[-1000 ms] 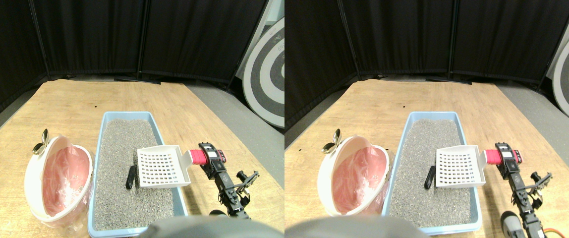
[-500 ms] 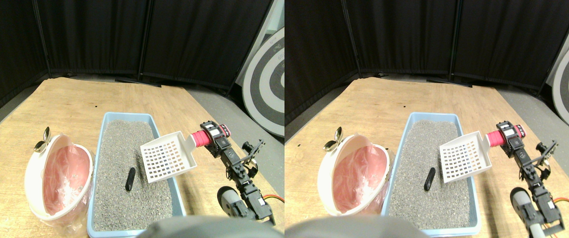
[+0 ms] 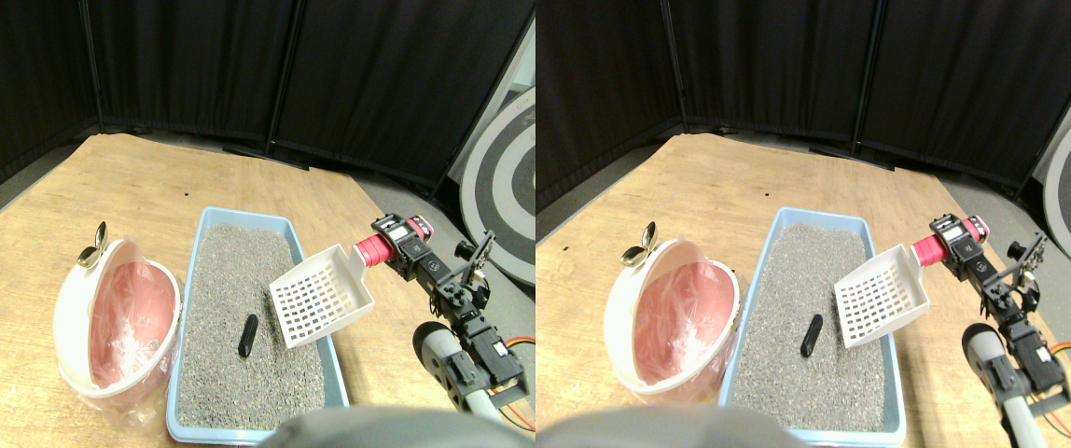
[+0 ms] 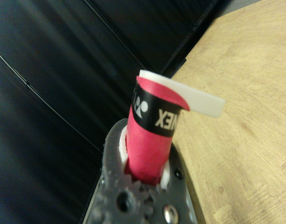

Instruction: Scoop (unimanual)

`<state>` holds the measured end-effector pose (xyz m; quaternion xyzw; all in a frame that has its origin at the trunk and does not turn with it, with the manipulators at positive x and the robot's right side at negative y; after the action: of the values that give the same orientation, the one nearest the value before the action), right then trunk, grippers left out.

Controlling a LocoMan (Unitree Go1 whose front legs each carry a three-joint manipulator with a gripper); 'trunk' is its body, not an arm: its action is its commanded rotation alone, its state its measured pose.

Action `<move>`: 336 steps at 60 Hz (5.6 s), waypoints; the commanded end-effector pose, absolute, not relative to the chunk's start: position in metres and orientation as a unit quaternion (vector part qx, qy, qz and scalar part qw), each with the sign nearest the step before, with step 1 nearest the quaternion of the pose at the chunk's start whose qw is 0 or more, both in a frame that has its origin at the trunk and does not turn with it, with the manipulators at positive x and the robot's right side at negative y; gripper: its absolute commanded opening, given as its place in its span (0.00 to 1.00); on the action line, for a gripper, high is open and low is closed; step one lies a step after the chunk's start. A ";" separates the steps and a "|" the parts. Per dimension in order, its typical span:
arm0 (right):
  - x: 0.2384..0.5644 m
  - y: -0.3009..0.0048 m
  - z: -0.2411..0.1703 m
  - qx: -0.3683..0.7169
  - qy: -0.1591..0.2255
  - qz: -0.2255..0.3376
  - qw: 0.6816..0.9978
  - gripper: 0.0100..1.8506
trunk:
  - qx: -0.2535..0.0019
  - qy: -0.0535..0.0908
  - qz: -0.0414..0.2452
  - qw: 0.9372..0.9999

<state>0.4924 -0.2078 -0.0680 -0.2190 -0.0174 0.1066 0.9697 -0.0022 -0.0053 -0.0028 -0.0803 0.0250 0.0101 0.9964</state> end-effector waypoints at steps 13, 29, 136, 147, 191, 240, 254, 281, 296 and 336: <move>0.491 -0.195 -0.060 -0.241 -0.042 0.115 0.963 0.03 | -0.101 0.028 0.026 0.994; 0.500 -0.190 -0.064 -0.271 -0.041 0.129 0.953 0.03 | -0.110 0.029 0.036 0.993; 0.490 -0.122 -0.154 -0.164 0.003 0.220 0.962 0.03 | -0.153 0.060 0.084 0.983; 0.505 -0.135 -0.128 -0.105 -0.005 0.184 0.977 0.03 | -0.147 0.052 0.079 0.985; 0.522 -0.167 -0.132 0.200 -0.091 0.029 0.975 0.03 | -0.141 0.014 0.083 0.986; 0.516 -0.159 -0.098 0.244 -0.102 0.053 0.963 0.03 | -0.140 0.009 0.079 0.987; 0.515 -0.151 -0.085 0.151 -0.090 0.098 0.980 0.03 | -0.148 0.012 0.097 0.984; 0.522 -0.117 -0.057 0.070 -0.033 0.184 0.980 0.03 | -0.170 0.015 0.136 0.976; 0.518 -0.097 -0.054 0.071 -0.014 0.224 0.972 0.03 | -0.185 0.013 0.164 0.969; 0.510 -0.050 -0.050 0.023 0.057 0.277 0.959 0.03 | -0.218 0.013 0.211 0.953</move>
<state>0.5112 -0.0594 -0.0589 0.0217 0.0704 0.2606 0.9626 -0.0067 0.0019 -0.0034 -0.2074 0.0014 0.1973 0.9581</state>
